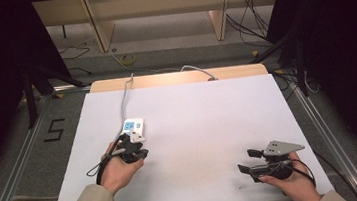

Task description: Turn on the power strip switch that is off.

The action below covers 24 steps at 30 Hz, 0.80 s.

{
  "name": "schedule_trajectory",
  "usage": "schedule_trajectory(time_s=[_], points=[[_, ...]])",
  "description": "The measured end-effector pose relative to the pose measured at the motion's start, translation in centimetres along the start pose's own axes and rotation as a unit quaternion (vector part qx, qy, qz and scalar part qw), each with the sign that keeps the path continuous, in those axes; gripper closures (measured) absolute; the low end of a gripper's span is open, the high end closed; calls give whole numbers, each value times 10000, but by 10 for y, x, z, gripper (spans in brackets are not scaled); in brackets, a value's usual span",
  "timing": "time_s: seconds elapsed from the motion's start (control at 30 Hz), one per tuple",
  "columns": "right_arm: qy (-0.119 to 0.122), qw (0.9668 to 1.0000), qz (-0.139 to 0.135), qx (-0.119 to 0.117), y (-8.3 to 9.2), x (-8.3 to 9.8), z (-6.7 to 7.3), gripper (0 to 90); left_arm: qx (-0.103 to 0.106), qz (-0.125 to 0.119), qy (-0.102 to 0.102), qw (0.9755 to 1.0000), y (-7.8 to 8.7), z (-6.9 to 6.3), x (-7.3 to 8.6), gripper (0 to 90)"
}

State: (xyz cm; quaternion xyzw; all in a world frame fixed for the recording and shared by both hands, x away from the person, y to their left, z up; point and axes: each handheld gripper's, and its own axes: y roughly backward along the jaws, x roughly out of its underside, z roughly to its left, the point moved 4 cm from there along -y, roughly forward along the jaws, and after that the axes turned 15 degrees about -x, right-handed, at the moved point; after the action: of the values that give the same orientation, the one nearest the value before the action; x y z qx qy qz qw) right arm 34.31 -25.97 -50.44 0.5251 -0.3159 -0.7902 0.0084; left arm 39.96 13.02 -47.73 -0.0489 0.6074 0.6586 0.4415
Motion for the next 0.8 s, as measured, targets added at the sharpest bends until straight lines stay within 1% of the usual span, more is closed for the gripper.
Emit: schedule_trajectory(time_s=[0.27,0.4,0.57,0.8], points=[[-6,10000,5,-6,0,0,0,317,-22,35,4,10000,-3,2,-3,898],[7,10000,0,-7,0,0,0,317,-6,88,63,9999,-3,3,-3,898],[-5,10000,-9,6,0,0,0,317,-11,96,100,9999,-3,5,-6,898],[11,10000,-19,28,1,-1,-1,319,-43,114,91,9999,-6,7,-9,898]])
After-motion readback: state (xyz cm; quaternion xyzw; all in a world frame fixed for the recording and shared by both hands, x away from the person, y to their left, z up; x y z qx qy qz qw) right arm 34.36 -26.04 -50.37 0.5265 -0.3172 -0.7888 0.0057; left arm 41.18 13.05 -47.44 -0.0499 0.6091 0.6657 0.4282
